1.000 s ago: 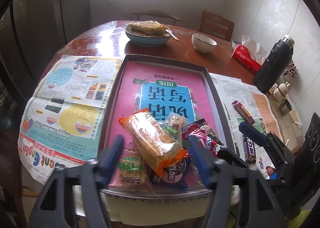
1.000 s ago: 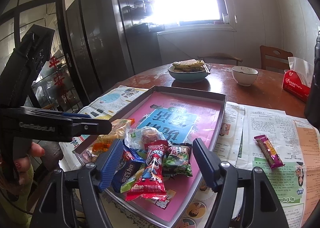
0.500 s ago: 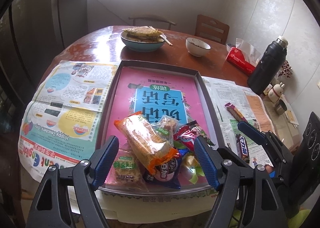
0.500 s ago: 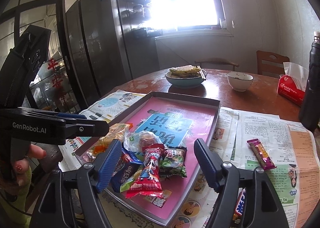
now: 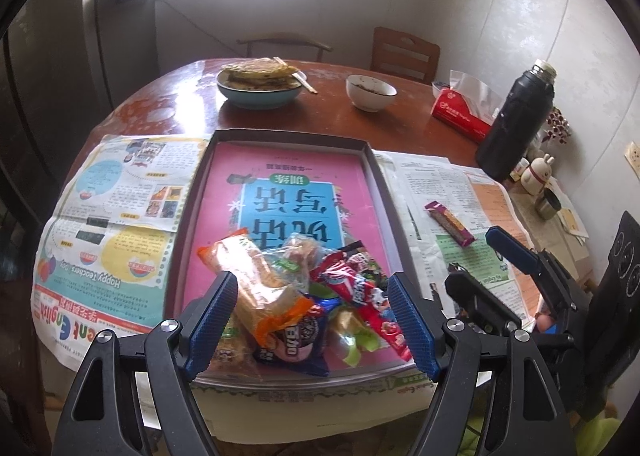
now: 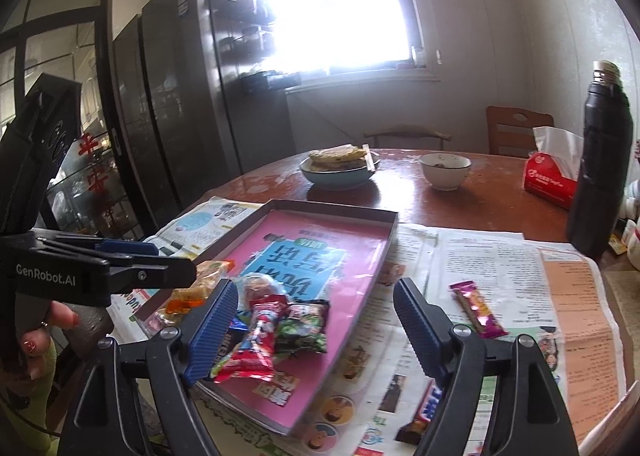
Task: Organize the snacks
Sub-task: 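Move both open grippers back to the snacks on the newspaper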
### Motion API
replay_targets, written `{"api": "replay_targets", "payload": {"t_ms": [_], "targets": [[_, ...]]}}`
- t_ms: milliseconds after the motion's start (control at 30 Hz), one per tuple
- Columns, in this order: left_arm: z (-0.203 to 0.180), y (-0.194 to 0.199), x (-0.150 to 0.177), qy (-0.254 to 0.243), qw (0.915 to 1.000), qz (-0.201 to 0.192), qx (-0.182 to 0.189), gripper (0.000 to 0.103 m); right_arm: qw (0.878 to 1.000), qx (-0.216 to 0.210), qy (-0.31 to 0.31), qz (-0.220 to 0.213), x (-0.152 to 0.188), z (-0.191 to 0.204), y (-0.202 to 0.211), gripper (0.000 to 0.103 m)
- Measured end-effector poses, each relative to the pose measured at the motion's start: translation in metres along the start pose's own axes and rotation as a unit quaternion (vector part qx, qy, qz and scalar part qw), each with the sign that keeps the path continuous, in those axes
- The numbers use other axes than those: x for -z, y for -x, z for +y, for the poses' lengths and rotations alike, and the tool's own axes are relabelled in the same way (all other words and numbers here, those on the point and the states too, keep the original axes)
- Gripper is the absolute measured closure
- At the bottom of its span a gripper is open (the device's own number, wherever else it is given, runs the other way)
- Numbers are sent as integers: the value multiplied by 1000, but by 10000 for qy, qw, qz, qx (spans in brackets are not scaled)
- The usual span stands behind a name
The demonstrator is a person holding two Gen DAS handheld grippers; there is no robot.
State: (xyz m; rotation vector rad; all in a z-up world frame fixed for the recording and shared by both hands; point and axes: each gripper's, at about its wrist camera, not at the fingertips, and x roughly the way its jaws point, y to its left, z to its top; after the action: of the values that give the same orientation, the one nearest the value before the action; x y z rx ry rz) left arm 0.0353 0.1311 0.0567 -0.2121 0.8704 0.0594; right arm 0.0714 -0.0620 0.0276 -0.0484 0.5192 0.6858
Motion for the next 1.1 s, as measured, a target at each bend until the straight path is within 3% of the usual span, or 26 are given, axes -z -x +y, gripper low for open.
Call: {"api": "replay_targets", "payload": {"t_ms": [667,1100], "targets": [[-68,-23,-2,-706,9956,303,533,24,9935,1030,-400,-257,-1,-73,47,22],[-129,-72,4,-1289,9830,913,935,24,9909,1261,-449,114,8,-112,49,22]]}}
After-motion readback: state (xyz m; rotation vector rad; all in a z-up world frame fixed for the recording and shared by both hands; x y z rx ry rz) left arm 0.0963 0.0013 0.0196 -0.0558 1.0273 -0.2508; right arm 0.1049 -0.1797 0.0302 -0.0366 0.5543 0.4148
